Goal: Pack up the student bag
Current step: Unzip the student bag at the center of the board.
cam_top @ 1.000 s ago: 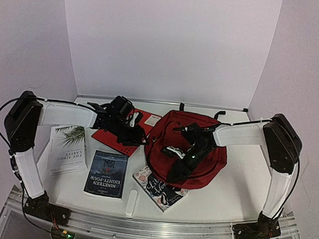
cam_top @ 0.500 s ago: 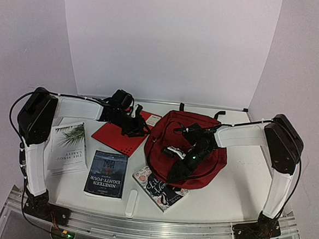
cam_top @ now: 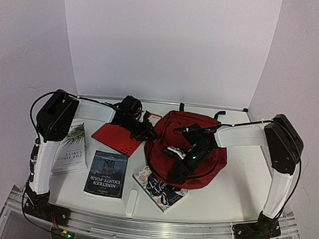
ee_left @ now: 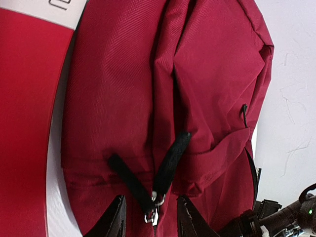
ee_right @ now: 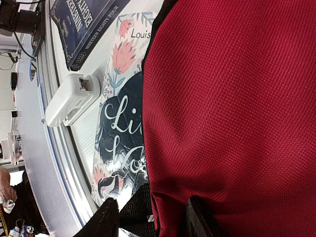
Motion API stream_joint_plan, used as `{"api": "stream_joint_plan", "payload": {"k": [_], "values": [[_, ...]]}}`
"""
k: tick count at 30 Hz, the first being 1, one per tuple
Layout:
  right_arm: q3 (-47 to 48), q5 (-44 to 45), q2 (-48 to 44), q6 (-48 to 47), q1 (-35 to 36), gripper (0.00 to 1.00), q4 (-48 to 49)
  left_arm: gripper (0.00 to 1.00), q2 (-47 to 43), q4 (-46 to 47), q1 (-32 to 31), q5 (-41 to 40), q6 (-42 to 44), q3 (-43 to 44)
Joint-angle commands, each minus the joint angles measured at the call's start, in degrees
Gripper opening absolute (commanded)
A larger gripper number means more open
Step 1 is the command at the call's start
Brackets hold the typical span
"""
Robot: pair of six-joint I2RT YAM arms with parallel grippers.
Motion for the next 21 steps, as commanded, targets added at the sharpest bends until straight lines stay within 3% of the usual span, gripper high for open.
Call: {"api": "stream_joint_plan", "payload": {"k": [1, 5, 13, 21], "values": [[-1.8, 4.3, 1.1, -0.3, 0.4, 0.48, -2.7, 0.36, 2.0, 1.3, -0.3, 0.9, -0.3, 4.4], [-1.9, 4.4, 1.3, -0.3, 0.4, 0.48, -2.7, 0.29, 2.4, 1.2, -0.4, 1.2, -0.3, 5.6], [-1.9, 4.6, 0.9, -0.3, 0.4, 0.48, -2.8, 0.01, -1.9, 3.1, -0.4, 0.1, 0.0, 1.4], [-1.8, 4.9, 0.7, -0.1, 0.4, 0.48, -2.8, 0.00, -7.5, 6.1, -0.6, 0.5, 0.8, -4.3]]}}
